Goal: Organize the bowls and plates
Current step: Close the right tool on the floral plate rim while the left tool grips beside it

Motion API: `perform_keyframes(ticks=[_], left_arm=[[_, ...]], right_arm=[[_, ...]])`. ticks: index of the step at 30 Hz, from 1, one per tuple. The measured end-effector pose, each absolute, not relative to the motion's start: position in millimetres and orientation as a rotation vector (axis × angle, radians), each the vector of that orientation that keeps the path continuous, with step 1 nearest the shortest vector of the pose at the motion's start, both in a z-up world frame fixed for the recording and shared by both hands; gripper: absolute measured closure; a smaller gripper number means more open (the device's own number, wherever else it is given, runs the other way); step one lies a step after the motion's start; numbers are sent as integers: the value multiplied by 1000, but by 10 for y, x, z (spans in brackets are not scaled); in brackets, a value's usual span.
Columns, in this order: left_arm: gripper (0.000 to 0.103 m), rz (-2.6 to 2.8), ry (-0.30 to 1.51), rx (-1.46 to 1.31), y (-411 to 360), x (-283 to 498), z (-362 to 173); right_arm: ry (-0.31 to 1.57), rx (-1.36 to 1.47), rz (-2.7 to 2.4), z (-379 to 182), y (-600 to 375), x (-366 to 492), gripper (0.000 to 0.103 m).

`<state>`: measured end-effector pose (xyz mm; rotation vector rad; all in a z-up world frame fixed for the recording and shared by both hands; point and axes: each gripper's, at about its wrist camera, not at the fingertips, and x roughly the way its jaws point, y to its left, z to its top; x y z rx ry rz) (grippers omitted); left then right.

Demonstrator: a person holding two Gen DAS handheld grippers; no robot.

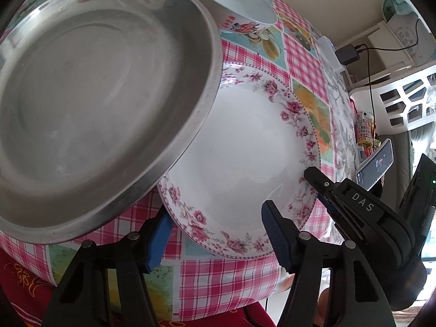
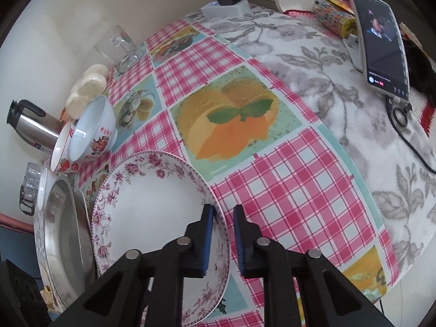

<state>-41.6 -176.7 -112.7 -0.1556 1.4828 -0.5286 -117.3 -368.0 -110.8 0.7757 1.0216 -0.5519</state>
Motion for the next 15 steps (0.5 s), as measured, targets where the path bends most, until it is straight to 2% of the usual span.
perform_keyframes(ticks=[10,15], left_arm=[[39,-513,1478,-145,-1800,-404,-1157],[49,-510,1463,-127,-1857,-402,-1165]], right_arm=[[1037,736,-600,-1090,-3717,-1235,91],[1035,744,-628,-1082,-3759,-1315,91]])
